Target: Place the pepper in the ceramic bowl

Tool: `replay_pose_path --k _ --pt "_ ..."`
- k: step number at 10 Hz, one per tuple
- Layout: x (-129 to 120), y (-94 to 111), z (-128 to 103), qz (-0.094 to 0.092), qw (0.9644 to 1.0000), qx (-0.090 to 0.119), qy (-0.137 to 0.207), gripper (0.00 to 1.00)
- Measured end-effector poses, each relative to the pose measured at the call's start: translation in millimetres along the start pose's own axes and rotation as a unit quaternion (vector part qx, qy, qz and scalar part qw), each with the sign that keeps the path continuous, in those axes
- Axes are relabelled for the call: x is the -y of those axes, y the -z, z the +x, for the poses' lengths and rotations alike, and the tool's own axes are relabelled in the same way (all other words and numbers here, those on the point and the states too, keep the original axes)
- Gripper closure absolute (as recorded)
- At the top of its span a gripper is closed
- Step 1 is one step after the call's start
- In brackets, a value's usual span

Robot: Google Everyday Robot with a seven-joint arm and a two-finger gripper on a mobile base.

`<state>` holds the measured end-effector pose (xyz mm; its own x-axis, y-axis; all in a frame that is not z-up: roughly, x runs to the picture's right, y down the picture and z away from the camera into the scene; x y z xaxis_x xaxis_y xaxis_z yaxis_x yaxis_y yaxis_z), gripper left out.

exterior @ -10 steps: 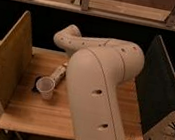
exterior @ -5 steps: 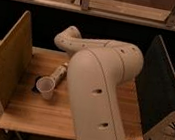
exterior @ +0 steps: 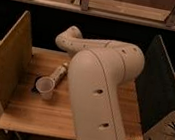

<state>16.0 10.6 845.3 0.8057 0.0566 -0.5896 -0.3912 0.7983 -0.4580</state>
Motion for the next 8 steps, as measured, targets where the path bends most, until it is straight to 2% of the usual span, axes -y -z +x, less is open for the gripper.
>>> replay_pose_path --k 1,4,8 --pt "-0.4 0.5 -0.9 0.000 1.0000 0.000 0.001 0.48" --pt "-0.3 0.3 -0.6 0.000 1.0000 0.000 0.000 0.22" --pt "-0.1 -0.1 -0.1 0.000 1.0000 0.000 0.000 0.20"
